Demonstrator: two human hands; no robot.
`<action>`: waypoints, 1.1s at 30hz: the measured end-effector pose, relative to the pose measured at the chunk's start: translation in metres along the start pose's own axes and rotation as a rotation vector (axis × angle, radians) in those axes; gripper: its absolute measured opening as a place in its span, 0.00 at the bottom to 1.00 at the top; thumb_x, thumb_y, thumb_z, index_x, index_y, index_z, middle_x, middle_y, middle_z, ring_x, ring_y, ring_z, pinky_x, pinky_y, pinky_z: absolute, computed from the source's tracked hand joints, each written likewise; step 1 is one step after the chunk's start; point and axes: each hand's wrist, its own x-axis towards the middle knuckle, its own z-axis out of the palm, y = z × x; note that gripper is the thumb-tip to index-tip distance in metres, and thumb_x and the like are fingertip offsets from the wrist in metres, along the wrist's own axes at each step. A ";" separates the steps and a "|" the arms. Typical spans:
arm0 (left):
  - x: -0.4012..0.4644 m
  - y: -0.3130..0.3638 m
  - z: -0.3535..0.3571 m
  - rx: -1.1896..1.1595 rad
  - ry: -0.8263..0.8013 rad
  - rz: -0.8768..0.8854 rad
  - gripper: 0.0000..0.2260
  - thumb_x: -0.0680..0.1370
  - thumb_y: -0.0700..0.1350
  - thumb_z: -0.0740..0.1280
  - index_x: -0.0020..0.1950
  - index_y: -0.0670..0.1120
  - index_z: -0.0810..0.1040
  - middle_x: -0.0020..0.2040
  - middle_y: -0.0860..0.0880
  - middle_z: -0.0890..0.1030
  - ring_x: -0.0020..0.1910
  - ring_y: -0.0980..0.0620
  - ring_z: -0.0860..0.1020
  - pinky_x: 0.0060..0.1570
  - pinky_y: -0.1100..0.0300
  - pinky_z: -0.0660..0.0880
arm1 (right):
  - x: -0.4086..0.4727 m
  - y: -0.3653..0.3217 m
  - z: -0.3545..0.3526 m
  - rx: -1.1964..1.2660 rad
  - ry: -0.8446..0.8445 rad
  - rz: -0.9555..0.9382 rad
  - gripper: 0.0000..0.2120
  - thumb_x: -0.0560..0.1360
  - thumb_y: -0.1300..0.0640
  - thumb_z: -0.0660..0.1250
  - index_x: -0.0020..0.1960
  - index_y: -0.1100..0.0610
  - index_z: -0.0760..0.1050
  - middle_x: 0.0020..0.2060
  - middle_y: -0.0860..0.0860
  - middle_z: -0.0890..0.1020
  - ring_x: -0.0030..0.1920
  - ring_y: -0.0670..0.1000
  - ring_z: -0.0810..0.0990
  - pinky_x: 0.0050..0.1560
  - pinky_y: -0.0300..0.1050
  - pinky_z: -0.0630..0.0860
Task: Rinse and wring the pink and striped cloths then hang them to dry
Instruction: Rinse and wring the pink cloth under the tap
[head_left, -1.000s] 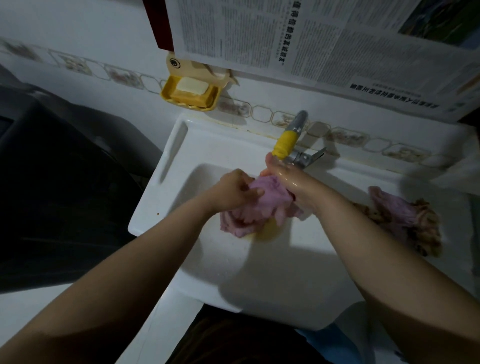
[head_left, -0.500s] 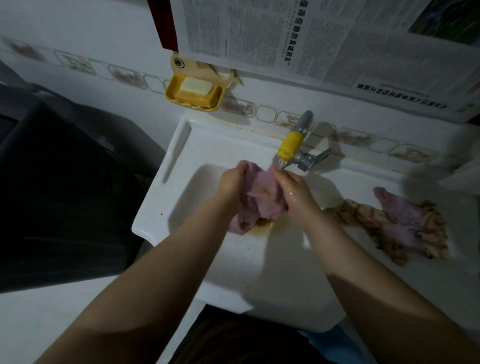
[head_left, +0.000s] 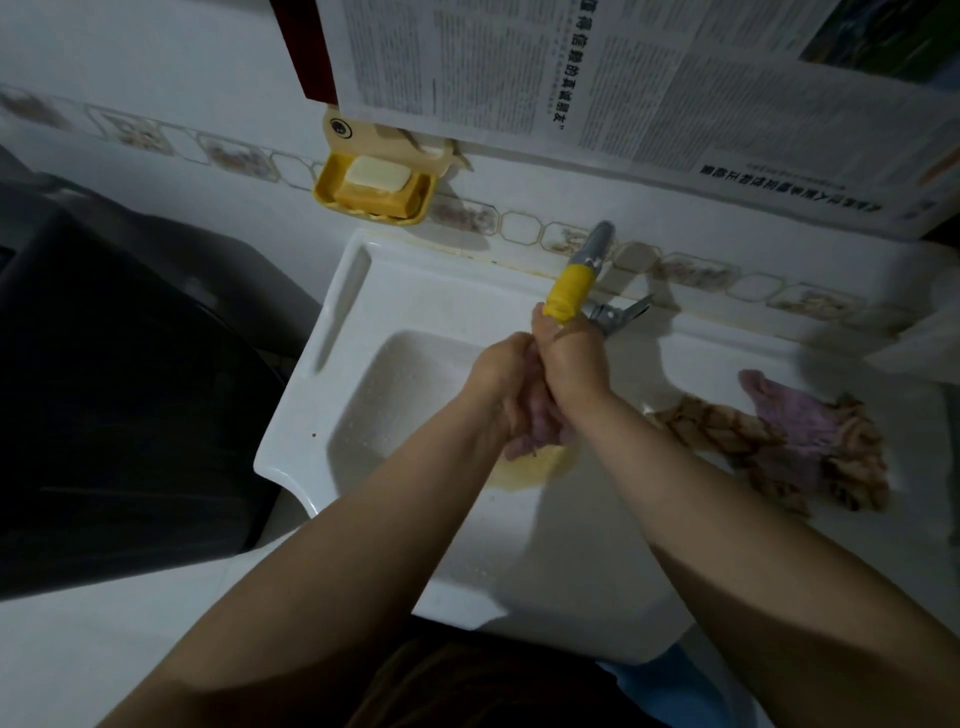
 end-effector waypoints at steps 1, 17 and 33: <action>0.003 0.001 -0.002 -0.028 0.024 0.041 0.18 0.82 0.45 0.56 0.32 0.42 0.69 0.19 0.46 0.71 0.20 0.50 0.73 0.20 0.67 0.68 | -0.005 -0.003 0.000 0.007 -0.001 -0.036 0.22 0.78 0.44 0.58 0.42 0.62 0.77 0.40 0.63 0.82 0.43 0.62 0.81 0.46 0.55 0.77; 0.003 0.011 -0.070 0.202 -0.447 0.083 0.23 0.79 0.52 0.62 0.64 0.35 0.73 0.60 0.34 0.77 0.59 0.40 0.77 0.62 0.49 0.74 | 0.011 0.016 -0.032 0.797 -0.528 0.227 0.08 0.77 0.62 0.63 0.41 0.62 0.78 0.38 0.57 0.83 0.41 0.52 0.81 0.48 0.47 0.77; 0.012 0.000 0.000 -0.200 0.006 0.050 0.14 0.82 0.51 0.59 0.48 0.42 0.75 0.40 0.42 0.76 0.42 0.47 0.78 0.44 0.57 0.74 | -0.026 -0.008 -0.007 0.035 -0.012 -0.112 0.21 0.78 0.45 0.59 0.33 0.57 0.75 0.30 0.57 0.79 0.37 0.59 0.79 0.40 0.51 0.76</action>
